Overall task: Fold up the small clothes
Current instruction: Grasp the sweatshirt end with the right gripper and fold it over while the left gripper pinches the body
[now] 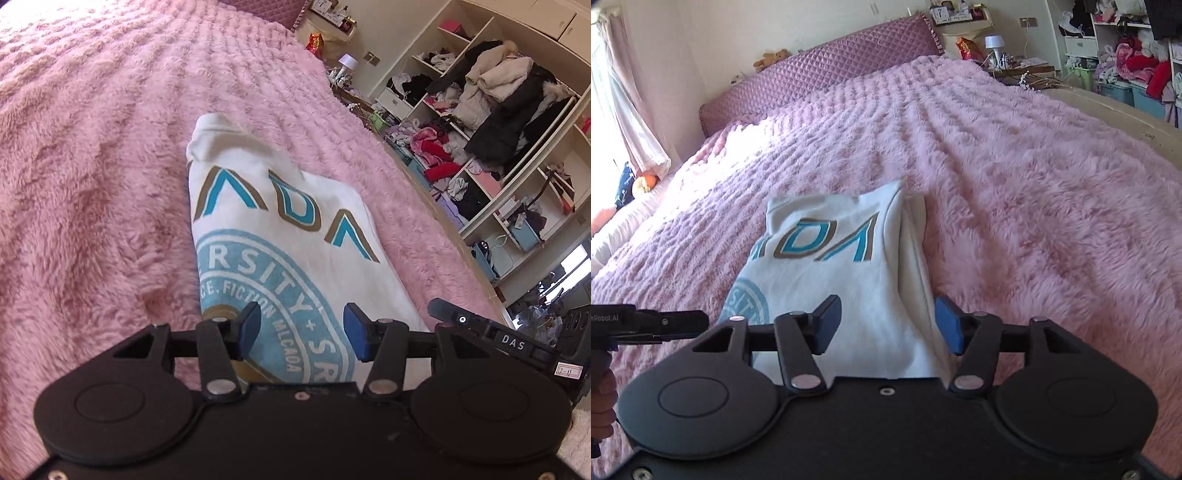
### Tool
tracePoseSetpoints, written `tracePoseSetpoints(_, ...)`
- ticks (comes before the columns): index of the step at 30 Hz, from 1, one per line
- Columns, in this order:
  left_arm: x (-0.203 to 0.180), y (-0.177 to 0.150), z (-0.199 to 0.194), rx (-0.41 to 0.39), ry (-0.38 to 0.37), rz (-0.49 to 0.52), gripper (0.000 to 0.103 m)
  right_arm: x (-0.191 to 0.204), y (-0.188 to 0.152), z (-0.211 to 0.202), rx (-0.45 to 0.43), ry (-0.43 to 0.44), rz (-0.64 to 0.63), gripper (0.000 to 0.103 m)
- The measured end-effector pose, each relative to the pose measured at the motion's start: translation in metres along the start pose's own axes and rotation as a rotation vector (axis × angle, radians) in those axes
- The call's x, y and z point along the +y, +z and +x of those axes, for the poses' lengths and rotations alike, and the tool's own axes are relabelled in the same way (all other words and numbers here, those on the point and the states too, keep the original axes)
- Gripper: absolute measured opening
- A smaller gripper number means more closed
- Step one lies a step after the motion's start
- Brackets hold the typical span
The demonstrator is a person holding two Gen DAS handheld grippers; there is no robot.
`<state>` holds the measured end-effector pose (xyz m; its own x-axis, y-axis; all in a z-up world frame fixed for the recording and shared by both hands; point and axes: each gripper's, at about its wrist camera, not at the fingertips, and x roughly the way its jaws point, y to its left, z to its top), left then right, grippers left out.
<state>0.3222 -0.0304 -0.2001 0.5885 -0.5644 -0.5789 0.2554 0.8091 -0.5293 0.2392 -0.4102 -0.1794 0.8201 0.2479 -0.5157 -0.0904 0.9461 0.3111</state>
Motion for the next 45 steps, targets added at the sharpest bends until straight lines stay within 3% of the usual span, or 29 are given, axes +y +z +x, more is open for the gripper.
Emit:
tracePoseSetpoints(4, 0.044, 0.024, 0.001, 0.006, -0.037, -0.174, 0.054, -0.043, 0.022, 0.026, 0.071, 0.176, 0.184, 0.062)
tracePoseSetpoints(7, 0.073, 0.027, 0.009, 0.03, -0.075, -0.276, 0.053, -0.064, 0.022, 0.053, 0.131, 0.218, 0.252, 0.062)
tracePoseSetpoints(10, 0.094, 0.021, 0.028, 0.123, -0.144, -0.367, 0.054, -0.077, 0.016, 0.077, 0.19, 0.261, 0.319, 0.062)
tracePoseSetpoints(14, 0.099, 0.014, 0.053, 0.181, -0.209, -0.4, 0.054, -0.077, 0.012, 0.099, 0.226, 0.356, 0.361, 0.063)
tracePoseSetpoints(17, 0.093, 0.019, 0.069, 0.196, -0.213, -0.404, 0.058, -0.067, 0.013, 0.117, 0.248, 0.408, 0.367, 0.064)
tracePoseSetpoints(20, 0.089, 0.029, 0.083, 0.211, -0.205, -0.398, 0.062, -0.055, 0.017, 0.139, 0.276, 0.446, 0.363, 0.071)
tracePoseSetpoints(26, 0.082, 0.035, 0.099, 0.204, -0.193, -0.394, 0.066, -0.04, 0.017, 0.162, 0.284, 0.441, 0.342, 0.071)
tracePoseSetpoints(38, 0.069, 0.035, 0.097, 0.168, -0.134, -0.389, 0.065, -0.033, 0.019, 0.16, 0.279, 0.378, 0.302, 0.068)
tracePoseSetpoints(45, 0.06, 0.039, 0.103, 0.166, -0.093, -0.382, 0.062, -0.029, 0.018, 0.154, 0.252, 0.309, 0.289, 0.044)
